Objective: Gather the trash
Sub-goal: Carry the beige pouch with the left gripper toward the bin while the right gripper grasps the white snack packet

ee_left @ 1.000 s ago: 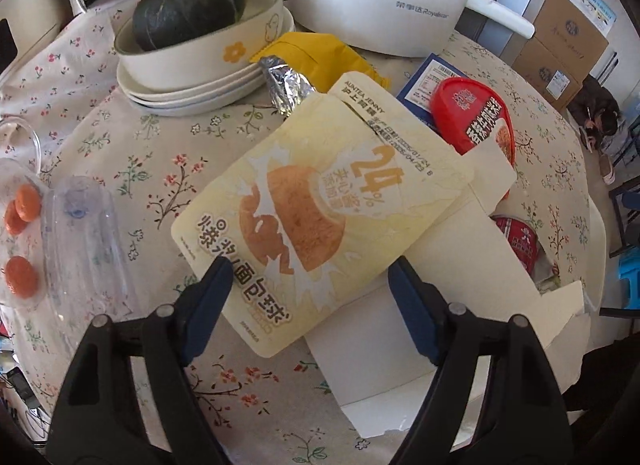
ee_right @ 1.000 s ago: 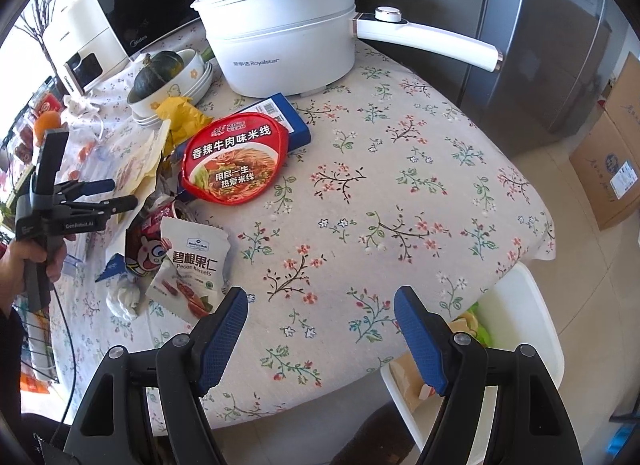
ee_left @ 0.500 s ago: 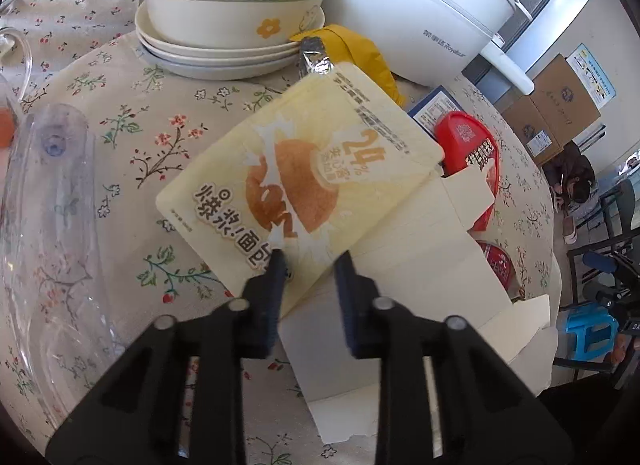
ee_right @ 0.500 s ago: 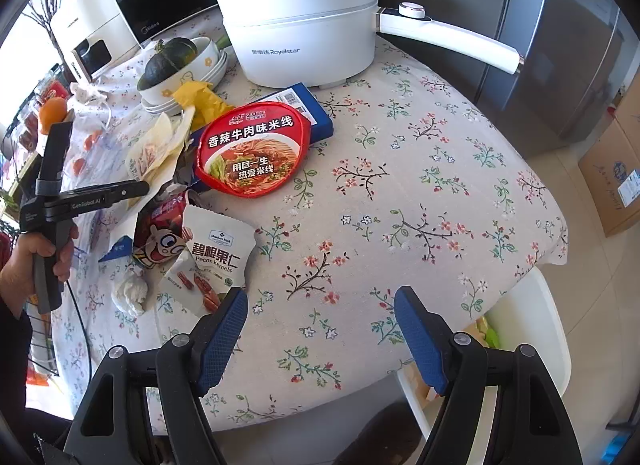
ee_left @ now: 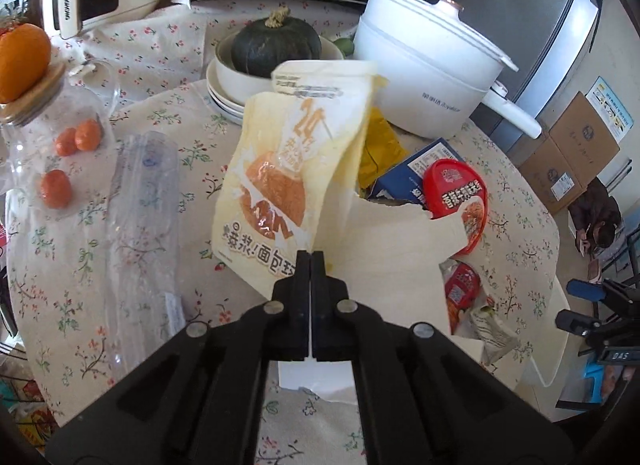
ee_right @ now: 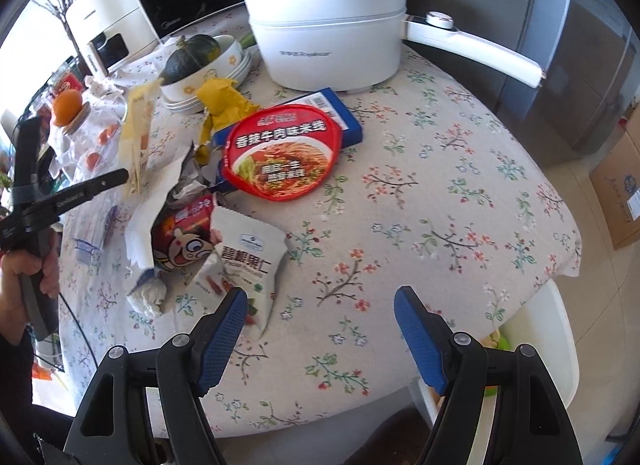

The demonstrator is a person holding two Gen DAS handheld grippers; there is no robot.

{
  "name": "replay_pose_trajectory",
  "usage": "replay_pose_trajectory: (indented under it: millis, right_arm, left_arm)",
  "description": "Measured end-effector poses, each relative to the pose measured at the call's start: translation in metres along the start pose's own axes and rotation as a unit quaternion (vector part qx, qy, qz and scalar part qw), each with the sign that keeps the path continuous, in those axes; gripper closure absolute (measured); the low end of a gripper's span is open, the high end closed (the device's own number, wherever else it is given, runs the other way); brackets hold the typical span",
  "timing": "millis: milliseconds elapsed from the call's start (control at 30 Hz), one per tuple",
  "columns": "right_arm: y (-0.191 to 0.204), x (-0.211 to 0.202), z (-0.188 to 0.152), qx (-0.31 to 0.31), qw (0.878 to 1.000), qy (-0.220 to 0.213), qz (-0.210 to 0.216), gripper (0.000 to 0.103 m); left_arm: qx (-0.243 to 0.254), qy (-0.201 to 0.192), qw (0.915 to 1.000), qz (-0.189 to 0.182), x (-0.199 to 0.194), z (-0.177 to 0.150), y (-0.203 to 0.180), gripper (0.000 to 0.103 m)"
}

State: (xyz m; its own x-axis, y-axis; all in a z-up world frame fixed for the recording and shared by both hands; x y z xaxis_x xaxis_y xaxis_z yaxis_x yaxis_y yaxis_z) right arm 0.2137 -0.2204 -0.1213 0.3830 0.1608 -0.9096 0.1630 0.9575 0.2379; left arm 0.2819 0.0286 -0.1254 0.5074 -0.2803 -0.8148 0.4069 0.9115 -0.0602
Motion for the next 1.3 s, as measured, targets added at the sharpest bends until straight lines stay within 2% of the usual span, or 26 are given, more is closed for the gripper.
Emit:
replay_pose_trajectory:
  millis: [167,333,500,533,567,600,700,767,933,1300]
  right_arm:
    - [0.025,0.021,-0.008,-0.013,0.999,0.020,0.023,0.026]
    - [0.056,0.043,-0.023,-0.026,0.998,0.050,0.041,0.028]
    - [0.071,0.060,-0.031,-0.052,0.997,0.060,0.020,0.052]
    - [0.072,0.063,-0.032,-0.054,0.997,0.061,0.016,0.054]
    - [0.072,0.064,-0.033,-0.054,0.996,0.062,0.014,0.060]
    - [0.071,0.066,-0.034,-0.055,0.996,0.063,0.013,0.072]
    - [0.070,0.065,-0.035,-0.057,0.997,0.058,0.010,0.090]
    - [0.069,0.058,-0.033,-0.054,0.997,0.047,0.013,0.094]
    - [0.060,0.030,-0.024,-0.044,0.998,0.023,0.030,0.094]
    - [0.011,-0.037,-0.027,-0.017,0.999,-0.020,0.038,0.094]
  left_arm:
    - [-0.019,-0.023,0.9996,0.002,-0.042,-0.006,-0.006,0.103]
    - [-0.021,-0.031,0.9993,0.008,-0.072,-0.025,-0.012,0.103]
    - [-0.032,-0.038,0.9988,0.004,-0.086,-0.044,-0.019,0.103]
    - [-0.035,-0.039,0.9986,0.003,-0.087,-0.047,-0.019,0.103]
    - [-0.038,-0.038,0.9985,0.003,-0.089,-0.050,-0.020,0.103]
    - [-0.041,-0.038,0.9984,0.004,-0.090,-0.053,-0.020,0.103]
    - [-0.046,-0.038,0.9982,0.004,-0.092,-0.059,-0.020,0.103]
    - [-0.042,-0.039,0.9984,0.006,-0.094,-0.059,-0.023,0.103]
    - [-0.027,-0.045,0.9986,-0.004,-0.100,-0.060,-0.040,0.103]
    - [0.024,-0.054,0.9954,-0.076,-0.109,-0.052,-0.113,0.103]
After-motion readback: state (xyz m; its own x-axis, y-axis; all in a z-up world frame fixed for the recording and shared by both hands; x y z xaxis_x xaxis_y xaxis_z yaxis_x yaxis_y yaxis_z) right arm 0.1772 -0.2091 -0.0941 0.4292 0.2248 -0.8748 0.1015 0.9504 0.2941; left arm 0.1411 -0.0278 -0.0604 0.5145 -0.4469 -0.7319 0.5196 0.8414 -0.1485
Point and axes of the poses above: each gripper's, at about its wrist camera, not at the fingertips, and x roughly the way its jaws point, y to its left, z to its top, the point moved 10 cm from there along x, roughly the way its jaws point, and after that the axes turned 15 degrees about x, right-handed, at the moved point
